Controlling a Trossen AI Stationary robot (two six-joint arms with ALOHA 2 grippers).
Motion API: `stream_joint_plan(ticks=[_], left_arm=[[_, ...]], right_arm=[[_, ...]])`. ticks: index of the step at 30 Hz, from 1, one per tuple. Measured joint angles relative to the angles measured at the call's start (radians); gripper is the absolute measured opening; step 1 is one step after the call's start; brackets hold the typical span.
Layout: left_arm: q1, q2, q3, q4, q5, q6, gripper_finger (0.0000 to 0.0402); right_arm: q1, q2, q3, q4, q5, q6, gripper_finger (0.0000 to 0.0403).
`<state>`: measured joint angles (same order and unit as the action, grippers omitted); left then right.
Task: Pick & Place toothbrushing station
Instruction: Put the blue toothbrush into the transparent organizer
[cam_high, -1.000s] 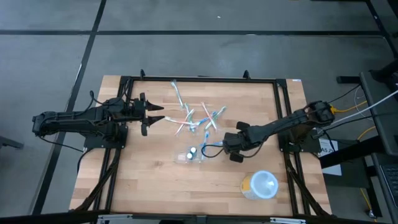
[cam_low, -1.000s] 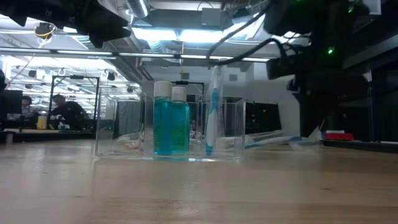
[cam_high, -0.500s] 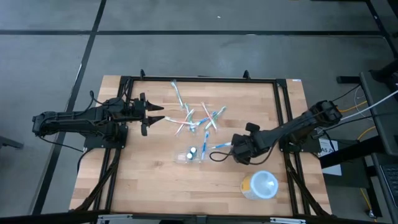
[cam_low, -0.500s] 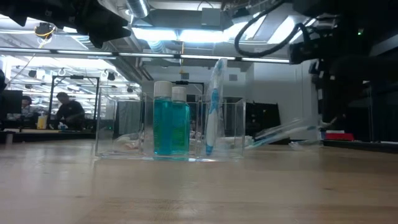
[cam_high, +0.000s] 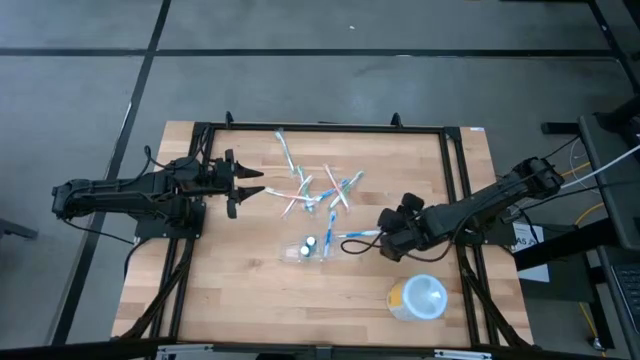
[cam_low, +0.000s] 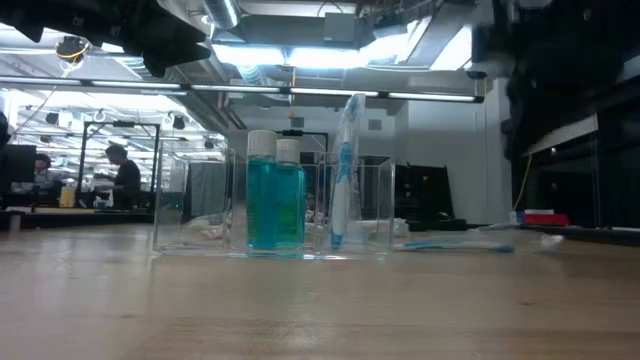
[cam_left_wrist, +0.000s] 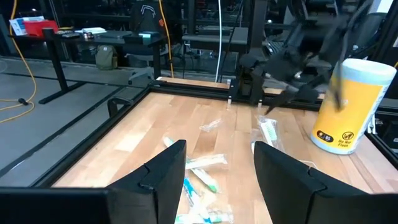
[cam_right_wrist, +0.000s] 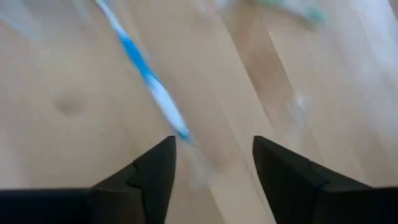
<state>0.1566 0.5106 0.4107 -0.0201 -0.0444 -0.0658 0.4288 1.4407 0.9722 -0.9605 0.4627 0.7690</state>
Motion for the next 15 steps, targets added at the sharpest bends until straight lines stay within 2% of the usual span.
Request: stream_joint_plan(ticks=[2,5,8,15], left_arm=[[0.000,0.000,0.000,0.000,0.000,0.000,0.0184],[0.000,0.000,0.000,0.000,0.001,0.000,0.0184],[0.000,0.000,0.000,0.000,0.002,-0.001,0.0184],[0.000,0.000,0.000,0.000,0.004,-0.003,0.0184]], right_arm=[[0.004,-0.021,0.000,0.078,0.005,-0.042,0.0226],[0.000,-0.035,0.001,0.130,-0.004,-0.085,0.0224],[-0.018,-0.035,0.001,0.136,-0.034,-0.103,0.0202],[-0.102,-0.031,-0.046,0.130,-0.182,-0.122,0.0146]])
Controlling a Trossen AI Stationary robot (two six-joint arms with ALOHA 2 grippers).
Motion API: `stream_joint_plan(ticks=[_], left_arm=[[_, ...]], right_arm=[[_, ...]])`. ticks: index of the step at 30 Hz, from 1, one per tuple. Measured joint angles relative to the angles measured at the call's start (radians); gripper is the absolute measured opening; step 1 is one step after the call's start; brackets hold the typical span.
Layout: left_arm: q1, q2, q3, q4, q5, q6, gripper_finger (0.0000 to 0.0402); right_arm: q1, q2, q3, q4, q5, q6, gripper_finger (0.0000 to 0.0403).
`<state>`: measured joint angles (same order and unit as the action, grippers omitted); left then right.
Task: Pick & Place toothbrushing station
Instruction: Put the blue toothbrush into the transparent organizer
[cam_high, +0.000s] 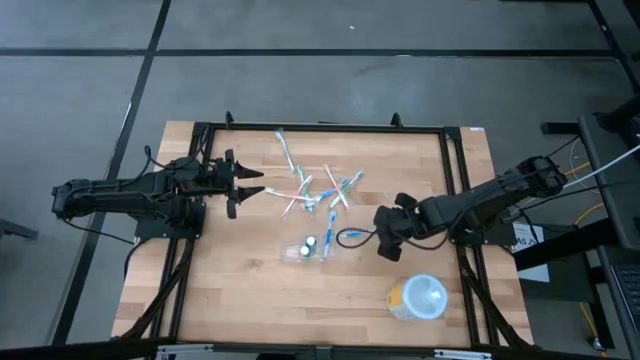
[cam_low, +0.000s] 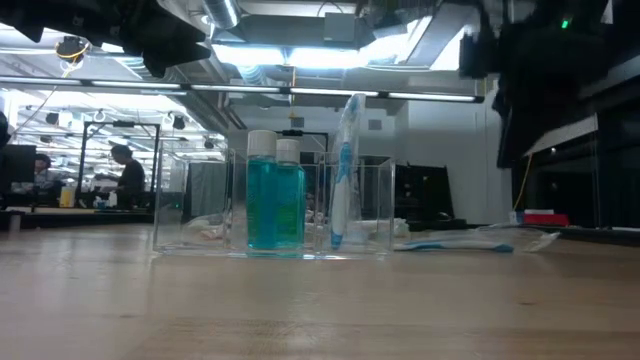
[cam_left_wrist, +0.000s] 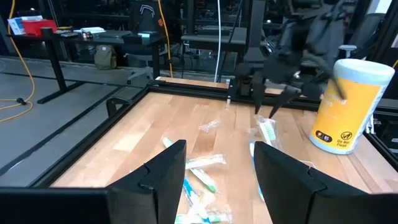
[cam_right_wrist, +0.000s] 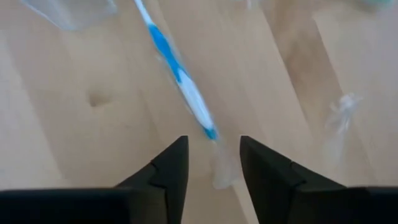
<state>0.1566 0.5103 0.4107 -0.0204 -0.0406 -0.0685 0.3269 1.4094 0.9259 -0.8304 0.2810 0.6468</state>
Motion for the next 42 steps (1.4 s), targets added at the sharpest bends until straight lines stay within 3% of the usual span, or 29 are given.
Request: stream_joint_plan(ticks=[8,16,26,34,42], left_arm=[[0.000,0.000,0.000,0.000,-0.001,0.001,0.0184],[0.000,0.000,0.000,0.000,0.000,0.001,0.0184],[0.000,0.000,0.000,0.000,-0.001,0.001,0.0184],[0.000,0.000,0.000,0.001,-0.002,0.001,0.0184],[0.000,0.005,0.000,0.003,-0.002,0.001,0.0184]], right_arm=[[-0.113,0.000,-0.091,0.103,-0.108,-0.080,0.0147],[-0.160,0.000,-0.203,0.546,-0.332,-0.161,0.0152],[-0.204,0.002,-0.335,0.794,-0.351,-0.157,0.0149],[-0.229,0.034,-0.335,0.851,-0.362,-0.158,0.0149],[-0.258,0.167,-0.284,0.868,-0.412,-0.191,0.0149]])
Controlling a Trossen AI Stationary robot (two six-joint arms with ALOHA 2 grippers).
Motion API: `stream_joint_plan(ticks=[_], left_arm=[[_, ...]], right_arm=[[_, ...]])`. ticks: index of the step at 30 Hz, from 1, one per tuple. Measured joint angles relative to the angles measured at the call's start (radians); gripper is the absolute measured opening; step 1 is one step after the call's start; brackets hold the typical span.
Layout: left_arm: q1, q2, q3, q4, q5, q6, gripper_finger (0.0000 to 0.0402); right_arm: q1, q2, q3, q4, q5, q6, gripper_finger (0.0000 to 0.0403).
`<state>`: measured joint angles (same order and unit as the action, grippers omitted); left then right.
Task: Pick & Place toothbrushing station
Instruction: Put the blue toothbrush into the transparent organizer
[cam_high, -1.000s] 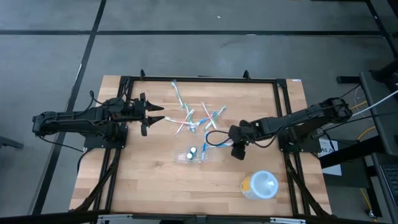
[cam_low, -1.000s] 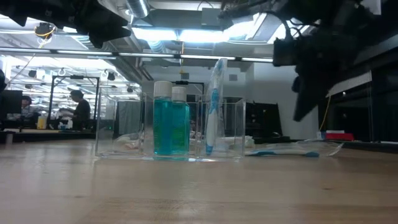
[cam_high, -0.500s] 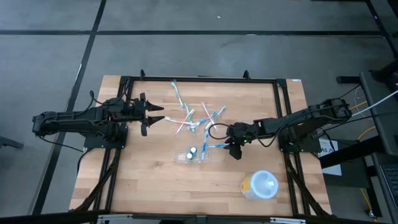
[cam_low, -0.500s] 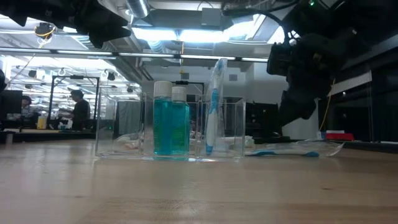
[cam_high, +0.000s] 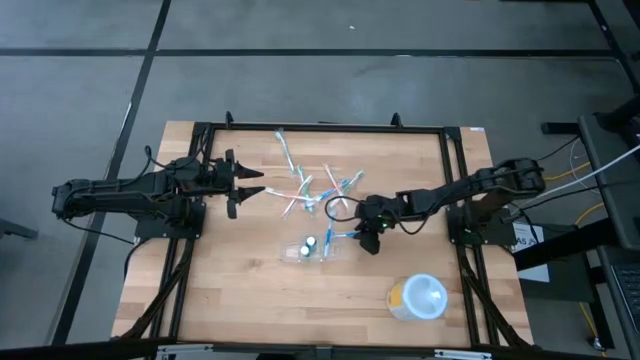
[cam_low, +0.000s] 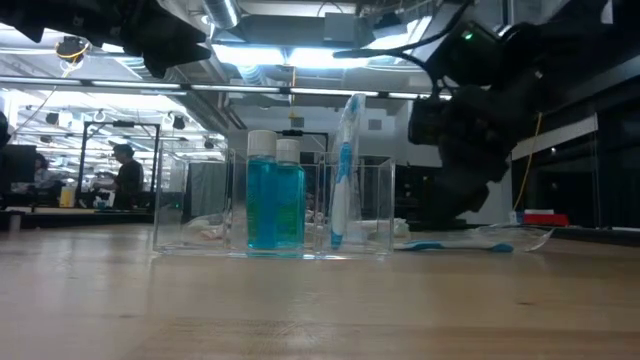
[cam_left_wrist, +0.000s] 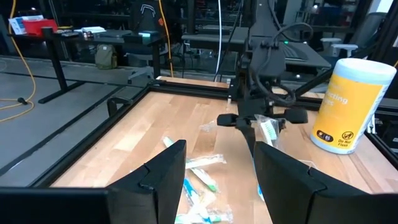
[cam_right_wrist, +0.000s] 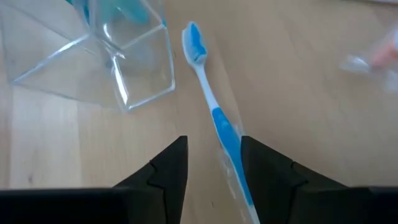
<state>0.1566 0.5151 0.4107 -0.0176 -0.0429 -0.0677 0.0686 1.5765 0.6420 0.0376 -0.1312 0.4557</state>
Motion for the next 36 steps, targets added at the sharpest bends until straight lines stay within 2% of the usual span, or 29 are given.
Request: stream_joint_plan(ticks=[12,24,28,36], left_arm=[[0.000,0.000,0.000,-0.001,0.001,0.001,0.0184],[0.000,0.000,0.000,-0.002,0.011,-0.002,0.0184],[0.000,0.000,0.000,-0.002,0.011,-0.006,0.0184],[0.000,0.000,0.000,-0.002,0.028,-0.008,0.0184]], right_arm=[[-0.007,0.163,0.154,-0.113,0.003,-0.102,0.0149],[0.008,0.183,0.177,-0.211,0.104,-0.103,0.0147],[0.023,0.183,0.177,-0.233,0.160,-0.073,0.0132],[0.046,0.182,0.177,-0.271,0.218,-0.027,0.0076]])
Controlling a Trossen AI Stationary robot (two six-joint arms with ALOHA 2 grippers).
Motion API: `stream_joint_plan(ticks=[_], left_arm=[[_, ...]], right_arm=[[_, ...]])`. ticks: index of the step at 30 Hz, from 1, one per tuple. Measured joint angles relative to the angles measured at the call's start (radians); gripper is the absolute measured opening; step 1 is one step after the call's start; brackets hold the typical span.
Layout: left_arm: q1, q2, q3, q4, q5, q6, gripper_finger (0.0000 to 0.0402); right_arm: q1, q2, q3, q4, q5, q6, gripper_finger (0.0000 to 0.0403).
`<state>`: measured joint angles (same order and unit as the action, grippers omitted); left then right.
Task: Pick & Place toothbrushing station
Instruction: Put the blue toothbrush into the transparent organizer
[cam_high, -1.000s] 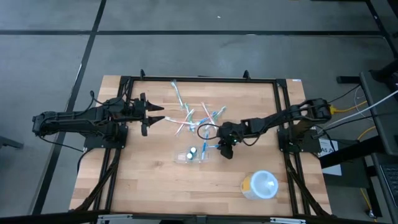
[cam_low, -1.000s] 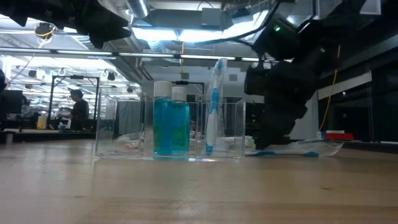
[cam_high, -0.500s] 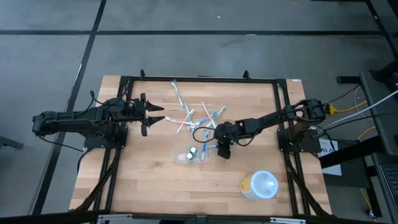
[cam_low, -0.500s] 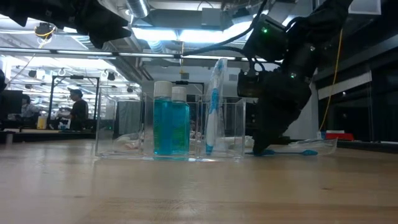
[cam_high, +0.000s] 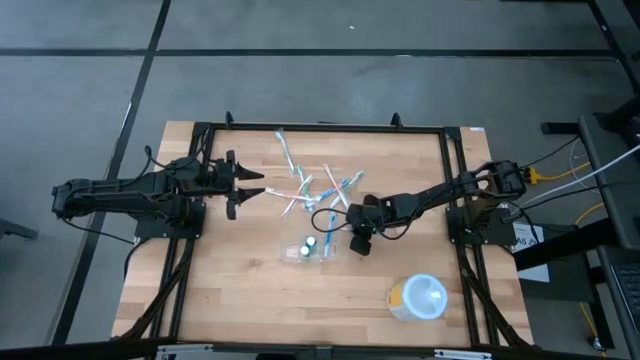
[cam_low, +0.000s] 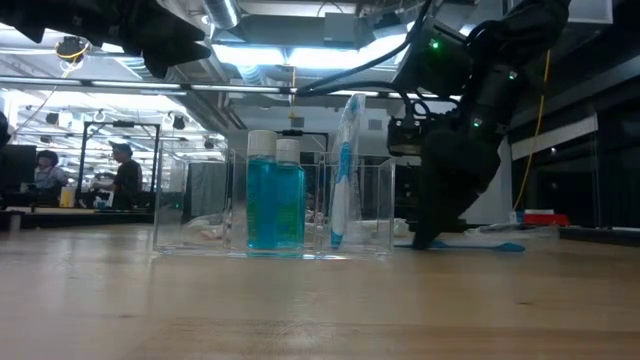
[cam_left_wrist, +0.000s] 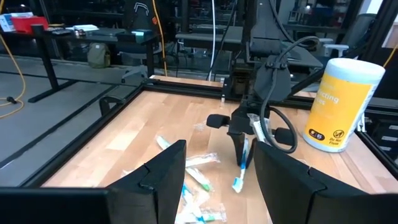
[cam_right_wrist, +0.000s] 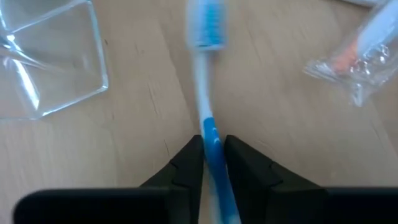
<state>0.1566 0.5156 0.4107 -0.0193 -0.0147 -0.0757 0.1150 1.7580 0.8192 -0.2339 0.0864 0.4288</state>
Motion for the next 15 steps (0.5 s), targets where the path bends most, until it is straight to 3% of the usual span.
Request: stream_joint_plan(ticks=[8,15], left_arm=[[0.000,0.000,0.000,0.000,0.002,0.000,0.0184],[0.000,0.000,0.000,0.000,0.002,0.000,0.0184]], right_arm=[[0.000,-0.003,0.001,-0.022,-0.005,-0.009,0.0018],[0.006,-0.004,0.002,-0.027,-0.007,-0.018,0.0015]])
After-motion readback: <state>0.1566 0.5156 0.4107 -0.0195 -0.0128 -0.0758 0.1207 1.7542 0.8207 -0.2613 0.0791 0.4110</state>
